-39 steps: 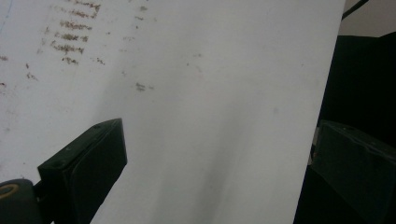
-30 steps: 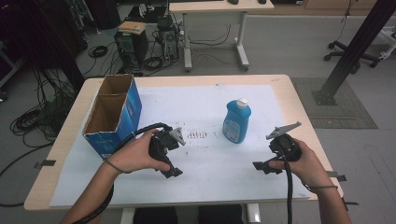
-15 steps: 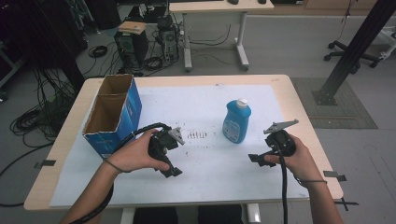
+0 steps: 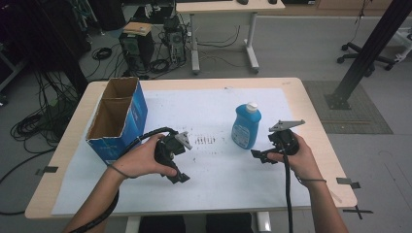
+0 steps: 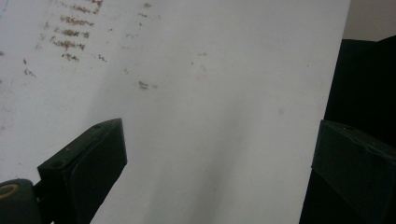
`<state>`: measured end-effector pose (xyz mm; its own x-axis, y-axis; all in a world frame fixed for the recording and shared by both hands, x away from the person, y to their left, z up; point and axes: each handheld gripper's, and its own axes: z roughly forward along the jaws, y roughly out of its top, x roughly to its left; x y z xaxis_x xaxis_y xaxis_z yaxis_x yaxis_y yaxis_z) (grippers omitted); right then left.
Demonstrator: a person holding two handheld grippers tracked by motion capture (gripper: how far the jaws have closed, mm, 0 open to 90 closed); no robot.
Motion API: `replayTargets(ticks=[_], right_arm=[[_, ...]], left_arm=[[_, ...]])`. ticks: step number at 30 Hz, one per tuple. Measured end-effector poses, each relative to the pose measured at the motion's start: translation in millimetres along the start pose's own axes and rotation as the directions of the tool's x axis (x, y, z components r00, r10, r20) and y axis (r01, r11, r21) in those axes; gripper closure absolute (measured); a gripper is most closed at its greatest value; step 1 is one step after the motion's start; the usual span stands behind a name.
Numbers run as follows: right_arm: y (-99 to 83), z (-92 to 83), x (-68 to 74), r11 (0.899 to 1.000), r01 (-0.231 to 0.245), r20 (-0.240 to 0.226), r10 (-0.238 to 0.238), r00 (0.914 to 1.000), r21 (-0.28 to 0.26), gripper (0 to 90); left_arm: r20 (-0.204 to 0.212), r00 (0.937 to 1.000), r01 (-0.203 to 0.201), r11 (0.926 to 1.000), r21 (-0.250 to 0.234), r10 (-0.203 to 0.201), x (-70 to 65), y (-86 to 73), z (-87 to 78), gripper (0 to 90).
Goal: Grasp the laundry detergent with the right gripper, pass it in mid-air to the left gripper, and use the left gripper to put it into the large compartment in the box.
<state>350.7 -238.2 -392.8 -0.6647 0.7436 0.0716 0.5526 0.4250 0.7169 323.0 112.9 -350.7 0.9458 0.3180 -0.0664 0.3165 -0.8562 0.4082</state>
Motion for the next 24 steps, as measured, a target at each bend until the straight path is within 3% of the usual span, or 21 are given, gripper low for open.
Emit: replayTargets(ticks=[24], right_arm=[[8.2, 24.0, -1.2, 0.998, -0.004, -0.026, 0.002, 0.9997, -0.069, 6.4]], left_arm=[[0.003, 1.0, 0.01, 1.0, -0.001, -0.01, 1.5, -3.1, 1.6, 3.4]])
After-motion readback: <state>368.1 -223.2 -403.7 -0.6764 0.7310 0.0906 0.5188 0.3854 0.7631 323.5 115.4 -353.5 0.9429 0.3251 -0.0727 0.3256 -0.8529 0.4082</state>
